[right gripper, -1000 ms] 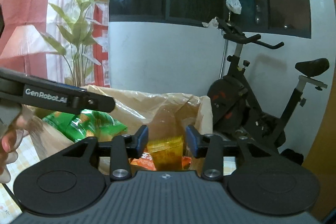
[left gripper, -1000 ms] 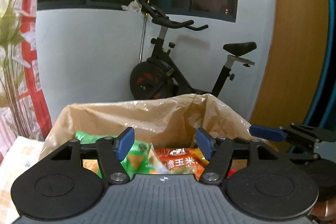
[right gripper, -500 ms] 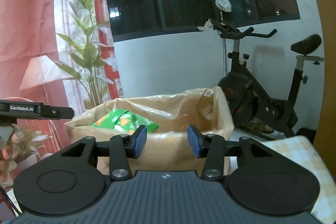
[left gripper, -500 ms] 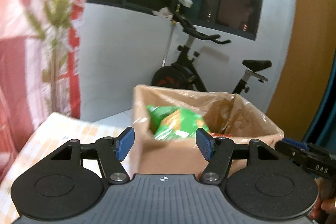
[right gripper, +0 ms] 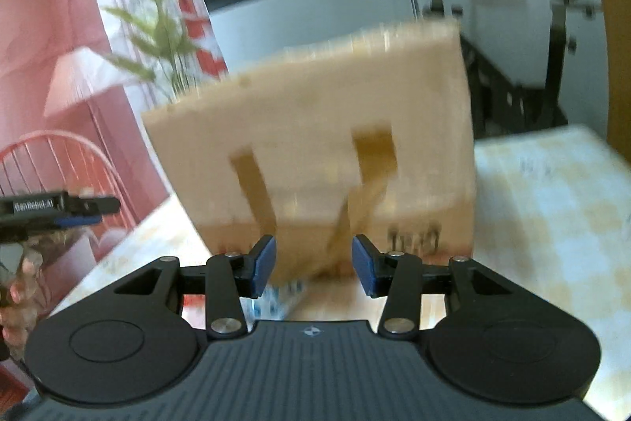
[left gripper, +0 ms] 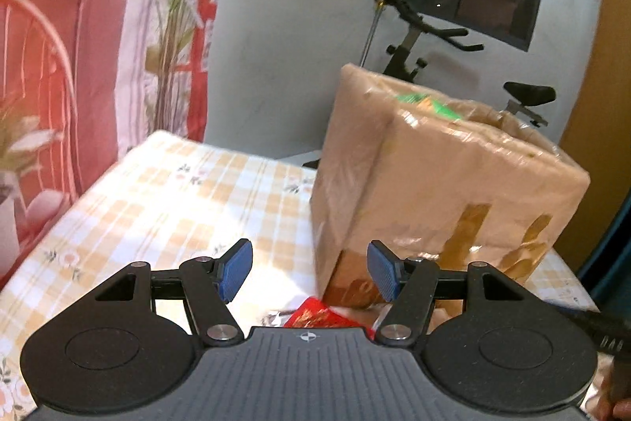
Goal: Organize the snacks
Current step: 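Lower the right tool to the clear packet of brown snack and grasp it, then grasp the red packet upright with the left tool while the right tool holds the clear packet, then carry both packets over the paper bag and open both tools inside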
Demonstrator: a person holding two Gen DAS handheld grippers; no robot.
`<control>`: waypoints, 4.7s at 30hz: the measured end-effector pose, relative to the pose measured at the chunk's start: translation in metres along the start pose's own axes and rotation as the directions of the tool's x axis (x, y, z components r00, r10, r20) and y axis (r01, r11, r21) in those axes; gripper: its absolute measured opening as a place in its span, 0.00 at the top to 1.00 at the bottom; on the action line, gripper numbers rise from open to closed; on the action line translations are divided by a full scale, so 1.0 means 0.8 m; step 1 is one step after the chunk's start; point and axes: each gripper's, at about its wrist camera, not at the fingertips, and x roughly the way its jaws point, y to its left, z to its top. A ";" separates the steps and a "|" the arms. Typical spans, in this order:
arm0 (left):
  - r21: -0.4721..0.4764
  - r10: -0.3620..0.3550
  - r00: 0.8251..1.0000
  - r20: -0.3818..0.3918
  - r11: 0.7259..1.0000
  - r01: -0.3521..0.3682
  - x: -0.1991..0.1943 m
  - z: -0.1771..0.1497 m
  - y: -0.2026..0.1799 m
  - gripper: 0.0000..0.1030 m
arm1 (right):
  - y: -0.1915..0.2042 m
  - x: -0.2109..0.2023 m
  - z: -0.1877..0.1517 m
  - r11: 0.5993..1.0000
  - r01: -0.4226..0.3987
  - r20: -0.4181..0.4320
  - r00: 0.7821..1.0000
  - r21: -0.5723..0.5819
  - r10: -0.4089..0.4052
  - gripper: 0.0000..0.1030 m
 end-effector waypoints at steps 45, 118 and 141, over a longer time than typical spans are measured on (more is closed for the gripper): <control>-0.055 0.002 0.977 -0.215 0.998 -0.014 0.081 -0.080 -0.024 0.42 | -0.012 0.081 -0.063 0.982 0.067 -0.153 0.984 -0.175 -0.095 0.80; 0.055 -0.048 0.999 -0.005 0.997 0.048 0.001 -0.090 -0.048 0.86 | -0.008 0.051 -0.062 0.986 0.051 -0.072 0.995 -0.159 -0.063 0.82; 0.091 -0.266 0.935 0.234 0.964 0.251 0.044 0.123 -0.188 0.86 | -0.019 0.013 0.165 0.984 0.047 0.312 0.950 -0.173 0.009 0.81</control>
